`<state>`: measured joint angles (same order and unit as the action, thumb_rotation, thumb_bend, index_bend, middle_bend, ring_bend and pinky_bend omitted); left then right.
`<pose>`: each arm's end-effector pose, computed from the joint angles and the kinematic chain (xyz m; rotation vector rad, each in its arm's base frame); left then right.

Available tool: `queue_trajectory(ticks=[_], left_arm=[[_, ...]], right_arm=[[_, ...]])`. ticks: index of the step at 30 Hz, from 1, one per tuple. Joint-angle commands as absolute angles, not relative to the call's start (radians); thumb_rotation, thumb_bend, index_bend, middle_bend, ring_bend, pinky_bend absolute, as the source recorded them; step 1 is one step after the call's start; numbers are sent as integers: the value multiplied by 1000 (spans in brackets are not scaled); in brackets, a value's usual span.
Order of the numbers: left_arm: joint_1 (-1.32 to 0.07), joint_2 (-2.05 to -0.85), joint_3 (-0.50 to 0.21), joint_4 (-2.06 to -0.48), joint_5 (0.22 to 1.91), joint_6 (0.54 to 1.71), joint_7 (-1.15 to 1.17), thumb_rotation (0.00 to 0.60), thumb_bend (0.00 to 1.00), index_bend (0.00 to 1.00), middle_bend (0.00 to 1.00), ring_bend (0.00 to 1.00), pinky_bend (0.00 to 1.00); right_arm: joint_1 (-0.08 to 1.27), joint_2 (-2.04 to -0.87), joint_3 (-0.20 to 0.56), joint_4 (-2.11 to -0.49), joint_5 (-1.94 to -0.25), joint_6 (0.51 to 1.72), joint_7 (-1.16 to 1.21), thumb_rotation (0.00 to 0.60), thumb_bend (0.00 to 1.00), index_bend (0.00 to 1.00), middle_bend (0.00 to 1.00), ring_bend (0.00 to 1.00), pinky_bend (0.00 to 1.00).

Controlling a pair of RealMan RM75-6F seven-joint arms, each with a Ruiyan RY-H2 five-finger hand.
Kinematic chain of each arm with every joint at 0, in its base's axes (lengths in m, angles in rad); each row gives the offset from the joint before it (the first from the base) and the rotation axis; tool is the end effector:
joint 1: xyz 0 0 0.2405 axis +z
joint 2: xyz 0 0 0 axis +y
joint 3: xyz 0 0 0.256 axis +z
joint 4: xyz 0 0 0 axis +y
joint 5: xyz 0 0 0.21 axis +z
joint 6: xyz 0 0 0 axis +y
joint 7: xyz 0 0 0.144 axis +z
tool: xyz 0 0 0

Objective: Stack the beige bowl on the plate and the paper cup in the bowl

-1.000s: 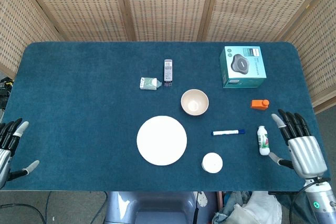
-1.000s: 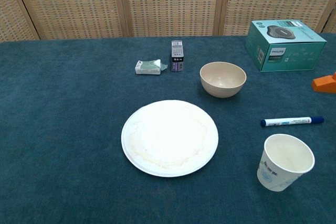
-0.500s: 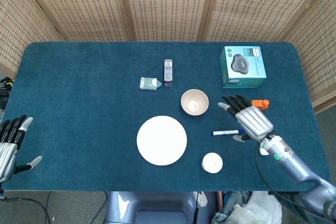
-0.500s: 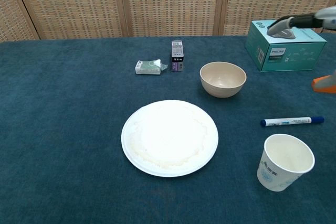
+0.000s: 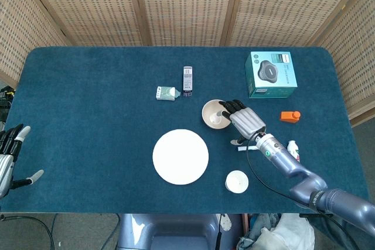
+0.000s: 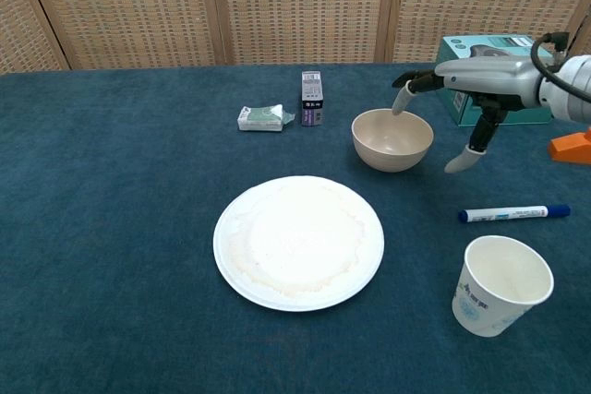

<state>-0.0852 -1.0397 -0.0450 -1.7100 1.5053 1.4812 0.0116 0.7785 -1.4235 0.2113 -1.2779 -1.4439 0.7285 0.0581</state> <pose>-0.2970 0.1789 0.1735 -1.3963 -0.9121 -0.9131 -0.1721 -0.3888 0.0224 2.0261 -0.8888 0.8882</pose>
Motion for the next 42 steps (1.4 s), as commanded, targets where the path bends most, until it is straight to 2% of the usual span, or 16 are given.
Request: queue_trajectory(ticks=[1, 6, 11, 14, 17, 23, 27, 34, 42], left_arm=[[-86, -1034, -46, -1711, 1503, 1479, 0, 600, 0, 0, 0, 0, 0], [-85, -1028, -50, -1713, 1495, 1483, -12, 600, 0, 0, 0, 0, 0], [-86, -1022, -56, -1712, 1481, 1479, -27, 600, 0, 0, 0, 0, 0], [-87, -1020, -57, -1711, 1478, 1477, -32, 600, 0, 0, 0, 0, 0], [-88, -1019, -57, -1711, 1476, 1475, -34, 600, 0, 0, 0, 0, 0], [-91, -1018, -60, -1710, 1466, 1468, -37, 600, 0, 0, 0, 0, 0], [-92, -1017, -59, -1712, 1466, 1465, -37, 600, 0, 0, 0, 0, 0], [-92, -1015, -56, -1714, 1474, 1467, -38, 600, 0, 0, 0, 0, 0], [-84, -1008, -46, -1717, 1501, 1485, -55, 600, 0, 0, 0, 0, 0]], right_arm=[[804, -1479, 216, -1232, -1413, 712, 21, 600, 39, 282, 0, 0, 0], [828, -1555, 217, -1170, -1372, 715, -44, 600, 157, 335, 0, 0, 0], [856, -1615, 224, -1103, -1315, 696, -92, 600, 202, 344, 0, 0, 0], [863, -1634, 222, -1079, -1296, 690, -100, 600, 274, 366, 0, 0, 0], [868, -1644, 218, -1064, -1289, 686, -103, 600, 322, 409, 0, 0, 0], [873, -1656, 210, -1052, -1299, 702, -68, 600, 422, 563, 0, 0, 0], [868, -1636, 200, -1070, -1351, 760, -34, 600, 448, 615, 0, 0, 0], [853, -1569, 206, -1157, -1399, 835, 26, 600, 452, 624, 0, 0, 0], [830, -1437, 192, -1384, -1487, 922, 84, 600, 451, 627, 0, 0, 0]])
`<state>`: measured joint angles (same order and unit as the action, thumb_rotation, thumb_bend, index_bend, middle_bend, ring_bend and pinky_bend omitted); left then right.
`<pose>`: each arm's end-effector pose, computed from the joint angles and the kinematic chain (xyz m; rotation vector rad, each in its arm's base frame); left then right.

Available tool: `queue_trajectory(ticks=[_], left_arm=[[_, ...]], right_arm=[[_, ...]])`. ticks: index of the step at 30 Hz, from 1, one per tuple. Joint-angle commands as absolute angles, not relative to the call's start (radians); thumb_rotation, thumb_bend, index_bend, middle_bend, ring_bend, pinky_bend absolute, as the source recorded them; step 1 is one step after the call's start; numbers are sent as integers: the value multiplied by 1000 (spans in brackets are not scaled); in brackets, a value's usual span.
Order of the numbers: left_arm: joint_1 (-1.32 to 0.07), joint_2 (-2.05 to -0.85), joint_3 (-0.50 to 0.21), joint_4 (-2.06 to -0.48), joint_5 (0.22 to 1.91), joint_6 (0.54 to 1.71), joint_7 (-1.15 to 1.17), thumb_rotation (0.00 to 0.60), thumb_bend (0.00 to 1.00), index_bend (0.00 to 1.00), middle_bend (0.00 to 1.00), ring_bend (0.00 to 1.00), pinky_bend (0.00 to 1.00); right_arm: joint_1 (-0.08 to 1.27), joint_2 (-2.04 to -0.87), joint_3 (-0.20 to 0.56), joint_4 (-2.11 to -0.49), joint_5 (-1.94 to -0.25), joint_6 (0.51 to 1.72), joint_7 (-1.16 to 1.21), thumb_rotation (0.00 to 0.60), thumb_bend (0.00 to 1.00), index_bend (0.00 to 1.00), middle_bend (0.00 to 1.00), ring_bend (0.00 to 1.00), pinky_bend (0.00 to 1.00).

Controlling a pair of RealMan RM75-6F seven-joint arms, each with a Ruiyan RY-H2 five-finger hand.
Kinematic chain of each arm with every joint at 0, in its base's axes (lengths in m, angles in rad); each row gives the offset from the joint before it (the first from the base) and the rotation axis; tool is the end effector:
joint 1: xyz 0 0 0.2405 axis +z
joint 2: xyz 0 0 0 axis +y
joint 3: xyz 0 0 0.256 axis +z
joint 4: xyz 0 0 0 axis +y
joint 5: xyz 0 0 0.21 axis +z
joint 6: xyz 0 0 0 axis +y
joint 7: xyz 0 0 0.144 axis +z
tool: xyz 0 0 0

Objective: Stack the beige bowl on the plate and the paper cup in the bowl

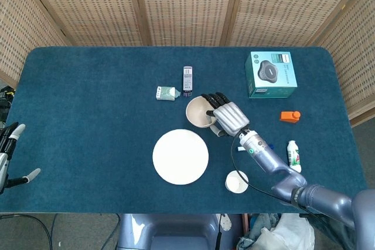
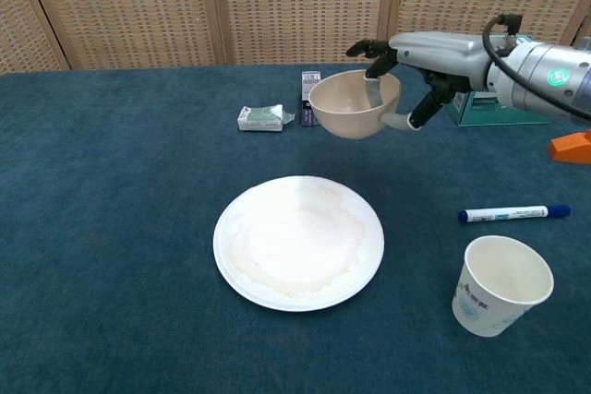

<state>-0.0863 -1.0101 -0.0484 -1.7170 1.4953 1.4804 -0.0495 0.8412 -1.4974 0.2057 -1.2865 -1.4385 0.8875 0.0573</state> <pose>-0.2983 0.1800 0.1830 -1.3722 -0.9423 -0.9405 -0.1241 -0.3886 0.0111 1.9993 -0.8166 1.1181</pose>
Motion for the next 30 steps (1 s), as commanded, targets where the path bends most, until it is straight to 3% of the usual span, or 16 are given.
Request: queue_trajectory(ticks=[1, 9, 18, 30], left_arm=[[-83, -1007, -45, -1717, 1504, 1488, -58, 600, 0, 0, 0, 0, 0], [-76, -998, -42, -1714, 1516, 1503, -82, 600, 0, 0, 0, 0, 0], [-74, -986, -46, -1704, 1507, 1503, -119, 600, 0, 0, 0, 0, 0], [-73, -978, -47, -1703, 1504, 1503, -139, 600, 0, 0, 0, 0, 0]], right_arm=[[832, -1431, 186, -1403, -1497, 921, 81, 600, 451, 627, 0, 0, 0], [866, -1459, 137, -1472, -1552, 887, 16, 600, 451, 628, 0, 0, 0], [898, -1564, 113, -1418, -1550, 852, -62, 600, 451, 628, 0, 0, 0], [910, -1614, 97, -1377, -1534, 837, -114, 600, 451, 628, 0, 0, 0]])
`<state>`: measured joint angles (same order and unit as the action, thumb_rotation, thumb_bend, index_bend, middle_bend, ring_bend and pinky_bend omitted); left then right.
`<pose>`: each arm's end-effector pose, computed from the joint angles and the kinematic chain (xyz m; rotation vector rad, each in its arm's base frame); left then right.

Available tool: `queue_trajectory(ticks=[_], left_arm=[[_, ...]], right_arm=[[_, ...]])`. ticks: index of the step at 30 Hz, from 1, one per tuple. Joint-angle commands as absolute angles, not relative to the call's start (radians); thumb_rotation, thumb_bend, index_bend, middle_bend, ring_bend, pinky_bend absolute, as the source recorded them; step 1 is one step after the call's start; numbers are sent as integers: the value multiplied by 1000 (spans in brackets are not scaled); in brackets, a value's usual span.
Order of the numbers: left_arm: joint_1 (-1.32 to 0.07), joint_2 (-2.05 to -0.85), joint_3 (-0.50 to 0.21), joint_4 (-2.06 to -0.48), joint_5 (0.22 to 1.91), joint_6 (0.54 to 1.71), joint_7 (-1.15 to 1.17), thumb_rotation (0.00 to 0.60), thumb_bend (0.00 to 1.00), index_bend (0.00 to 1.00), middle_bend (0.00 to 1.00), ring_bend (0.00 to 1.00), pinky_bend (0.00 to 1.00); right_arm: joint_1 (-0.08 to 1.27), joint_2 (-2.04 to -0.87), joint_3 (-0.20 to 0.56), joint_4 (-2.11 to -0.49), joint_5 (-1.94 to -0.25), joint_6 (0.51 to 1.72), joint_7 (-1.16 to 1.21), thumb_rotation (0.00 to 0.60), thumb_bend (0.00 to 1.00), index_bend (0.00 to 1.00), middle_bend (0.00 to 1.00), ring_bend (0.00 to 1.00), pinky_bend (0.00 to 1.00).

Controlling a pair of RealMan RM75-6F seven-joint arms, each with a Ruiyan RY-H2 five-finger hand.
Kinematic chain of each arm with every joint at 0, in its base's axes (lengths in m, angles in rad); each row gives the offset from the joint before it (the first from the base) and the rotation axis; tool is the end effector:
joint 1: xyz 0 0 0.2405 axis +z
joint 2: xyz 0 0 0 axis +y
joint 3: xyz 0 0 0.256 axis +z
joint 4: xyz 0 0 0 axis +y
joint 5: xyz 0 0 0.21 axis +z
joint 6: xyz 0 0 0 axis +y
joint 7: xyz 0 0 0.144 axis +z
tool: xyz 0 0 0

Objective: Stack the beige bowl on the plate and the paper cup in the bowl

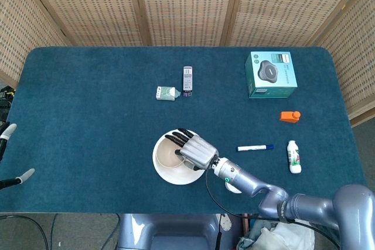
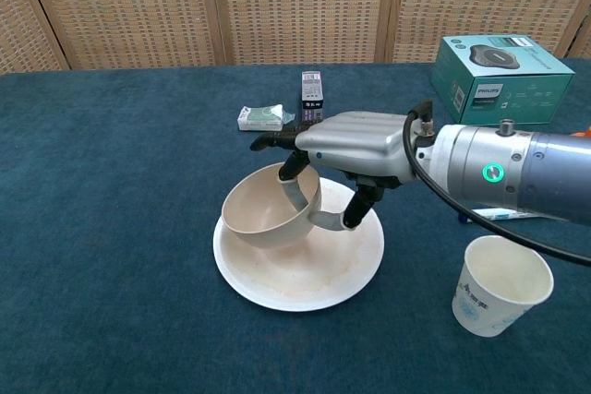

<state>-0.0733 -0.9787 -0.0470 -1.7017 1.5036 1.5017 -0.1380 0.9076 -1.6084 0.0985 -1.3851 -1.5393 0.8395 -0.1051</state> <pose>-0.3030 0.1761 0.1965 -1.3430 -0.9616 -0.9800 -0.0804 -0.3240 -0.0595 2.3479 -0.6429 1.0690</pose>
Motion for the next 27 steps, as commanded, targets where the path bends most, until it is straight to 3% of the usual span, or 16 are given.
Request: queue_trajectory(ticks=[1, 4, 5, 8, 9, 11, 22, 27], left_arm=[[-73, -978, -47, -1702, 1504, 1502, -139, 600, 0, 0, 0, 0, 0], [-73, -978, -45, -1701, 1505, 1499, -138, 600, 0, 0, 0, 0, 0], [-74, -978, -45, -1701, 1505, 1499, -137, 600, 0, 0, 0, 0, 0], [-74, -979, -45, -1702, 1504, 1497, -134, 600, 0, 0, 0, 0, 0], [-75, -978, -43, -1703, 1506, 1494, -135, 600, 0, 0, 0, 0, 0], [-76, -975, -41, -1705, 1509, 1492, -135, 600, 0, 0, 0, 0, 0], [-72, -980, -36, -1709, 1522, 1502, -118, 600, 0, 0, 0, 0, 0], [-67, -981, -32, -1712, 1534, 1515, -111, 600, 0, 0, 0, 0, 0]], right_arm=[[911, -1614, 97, -1374, -1533, 835, -118, 600, 451, 628, 0, 0, 0], [911, -1604, 90, -1368, -1533, 833, -124, 600, 450, 615, 0, 0, 0], [911, -1600, 88, -1368, -1534, 833, -123, 600, 447, 570, 0, 0, 0], [911, -1571, 70, -1381, -1553, 832, -116, 600, 271, 257, 0, 0, 0], [907, -1562, 68, -1391, -1562, 845, -111, 600, 167, 141, 0, 0, 0], [899, -1548, 68, -1406, -1576, 874, -103, 600, 73, 58, 0, 0, 0], [840, -1367, 63, -1580, -1620, 995, -124, 600, 36, 52, 0, 0, 0], [778, -1240, -14, -1650, -1666, 1031, -129, 600, 36, 75, 0, 0, 0]])
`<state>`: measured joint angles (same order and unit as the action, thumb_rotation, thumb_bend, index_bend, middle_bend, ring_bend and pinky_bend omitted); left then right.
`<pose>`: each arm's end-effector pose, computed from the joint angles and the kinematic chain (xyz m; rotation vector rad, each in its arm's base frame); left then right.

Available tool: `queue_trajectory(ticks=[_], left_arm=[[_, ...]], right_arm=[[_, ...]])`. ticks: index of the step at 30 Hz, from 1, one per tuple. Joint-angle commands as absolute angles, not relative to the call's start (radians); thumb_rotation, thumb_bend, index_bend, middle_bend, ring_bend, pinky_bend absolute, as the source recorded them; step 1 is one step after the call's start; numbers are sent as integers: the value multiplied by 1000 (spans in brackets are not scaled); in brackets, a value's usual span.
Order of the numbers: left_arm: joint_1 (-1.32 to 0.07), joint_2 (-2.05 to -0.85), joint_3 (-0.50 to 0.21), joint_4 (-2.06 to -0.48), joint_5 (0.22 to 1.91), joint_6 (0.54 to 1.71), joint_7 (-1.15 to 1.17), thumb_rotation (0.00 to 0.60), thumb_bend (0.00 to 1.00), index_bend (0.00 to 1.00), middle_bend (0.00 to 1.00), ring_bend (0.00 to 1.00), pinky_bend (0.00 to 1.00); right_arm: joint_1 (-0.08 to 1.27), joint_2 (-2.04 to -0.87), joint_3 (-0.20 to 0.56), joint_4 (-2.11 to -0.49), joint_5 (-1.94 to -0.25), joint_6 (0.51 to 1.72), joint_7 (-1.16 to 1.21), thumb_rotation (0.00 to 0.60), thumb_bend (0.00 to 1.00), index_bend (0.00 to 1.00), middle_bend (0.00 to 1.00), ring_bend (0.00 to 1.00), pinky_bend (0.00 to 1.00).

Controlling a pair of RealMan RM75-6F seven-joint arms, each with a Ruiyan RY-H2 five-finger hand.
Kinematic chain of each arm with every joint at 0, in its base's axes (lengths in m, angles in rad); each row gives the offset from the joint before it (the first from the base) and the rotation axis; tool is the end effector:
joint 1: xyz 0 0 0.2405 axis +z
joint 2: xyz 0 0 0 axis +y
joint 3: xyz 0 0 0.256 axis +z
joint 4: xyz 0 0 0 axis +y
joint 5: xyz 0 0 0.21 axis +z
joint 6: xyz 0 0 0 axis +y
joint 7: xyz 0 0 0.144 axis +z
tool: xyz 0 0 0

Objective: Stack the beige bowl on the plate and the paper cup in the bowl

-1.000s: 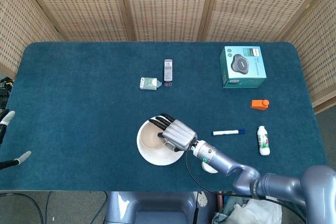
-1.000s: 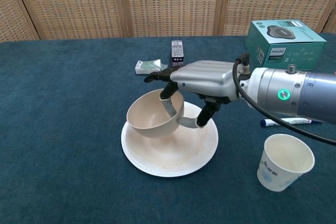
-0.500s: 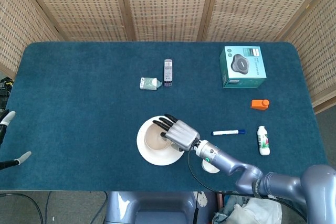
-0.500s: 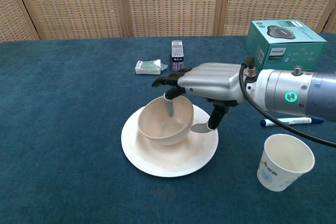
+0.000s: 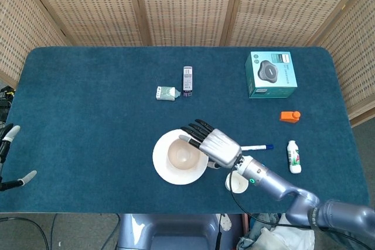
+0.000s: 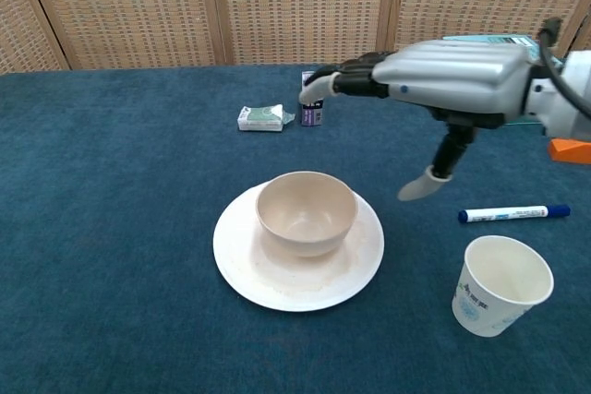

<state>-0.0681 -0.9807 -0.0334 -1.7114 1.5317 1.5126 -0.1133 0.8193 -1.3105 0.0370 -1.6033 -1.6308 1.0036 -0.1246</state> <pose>-0.2989 0.1716 0.1928 -1.3712 -0.9481 -0.9761 -0.1113 -0.3121 0.0293 2.2656 -0.4999 1.0927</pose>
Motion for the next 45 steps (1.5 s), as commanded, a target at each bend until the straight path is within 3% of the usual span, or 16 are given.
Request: queue_trajectory(ticks=[1, 10, 16, 35, 40, 45], left_arm=[[-66, -982, -31, -1712, 1536, 1517, -109, 600, 0, 0, 0, 0, 0], [-60, -989, -26, -1718, 1551, 1531, -90, 600, 0, 0, 0, 0, 0], [-57, -995, -23, -1723, 1556, 1535, -70, 600, 0, 0, 0, 0, 0], [-59, -996, -31, -1719, 1537, 1529, -73, 600, 0, 0, 0, 0, 0], [-61, -998, -31, -1720, 1536, 1525, -68, 600, 0, 0, 0, 0, 0], [-61, -1000, -30, -1721, 1536, 1524, -62, 600, 0, 0, 0, 0, 0]], right_arm=[[766, -1221, -31, -1658, -1681, 1040, -130, 600, 36, 83, 0, 0, 0], [673, -1129, -169, -1666, -1817, 1122, -115, 600, 41, 189, 0, 0, 0], [614, -1129, -225, -1625, -1901, 1190, -102, 600, 59, 281, 0, 0, 0], [569, -1273, -199, -1472, -1896, 1194, -25, 600, 62, 401, 0, 0, 0], [568, -1287, -198, -1450, -1899, 1195, -3, 600, 151, 449, 0, 0, 0], [566, -1301, -199, -1433, -1908, 1209, 32, 600, 311, 525, 0, 0, 0]])
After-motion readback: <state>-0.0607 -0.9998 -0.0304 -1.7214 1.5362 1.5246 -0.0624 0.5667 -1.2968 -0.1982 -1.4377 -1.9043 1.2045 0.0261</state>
